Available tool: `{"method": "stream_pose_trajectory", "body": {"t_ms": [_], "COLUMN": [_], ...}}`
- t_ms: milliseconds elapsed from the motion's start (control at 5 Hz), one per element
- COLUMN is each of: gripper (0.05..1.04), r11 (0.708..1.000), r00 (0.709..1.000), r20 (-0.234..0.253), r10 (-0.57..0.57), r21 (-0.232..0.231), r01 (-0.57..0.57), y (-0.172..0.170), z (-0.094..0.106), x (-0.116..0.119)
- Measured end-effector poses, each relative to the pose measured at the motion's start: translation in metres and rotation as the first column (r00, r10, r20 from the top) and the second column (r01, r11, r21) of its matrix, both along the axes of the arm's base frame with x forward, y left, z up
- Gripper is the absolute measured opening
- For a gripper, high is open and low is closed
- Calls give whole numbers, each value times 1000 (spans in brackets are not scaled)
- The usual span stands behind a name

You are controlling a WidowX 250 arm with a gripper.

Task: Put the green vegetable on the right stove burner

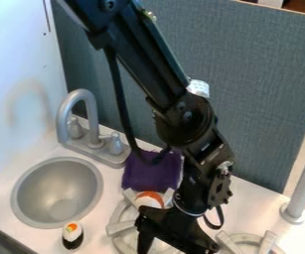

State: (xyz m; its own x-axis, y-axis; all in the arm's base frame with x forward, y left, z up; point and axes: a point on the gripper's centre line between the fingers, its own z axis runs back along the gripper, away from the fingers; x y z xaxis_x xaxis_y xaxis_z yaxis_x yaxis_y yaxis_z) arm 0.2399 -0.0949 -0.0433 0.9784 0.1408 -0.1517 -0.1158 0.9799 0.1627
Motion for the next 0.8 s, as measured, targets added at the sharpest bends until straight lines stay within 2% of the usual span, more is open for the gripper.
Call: {"method": "stream_pose_trajectory", "body": {"t_ms": [200, 400, 800], "gripper": [1005, 1005, 1005], "r11": [1000, 999, 994], "r00": [1000, 999, 995], "r20": [-30, -17, -61], "r10": [2, -32, -82], "r21": [13, -30, -72], "r01": [-1, 32, 78], "y": [3, -1, -7], "z": [-8, -14, -34], "x": [-5, -7, -8]}}
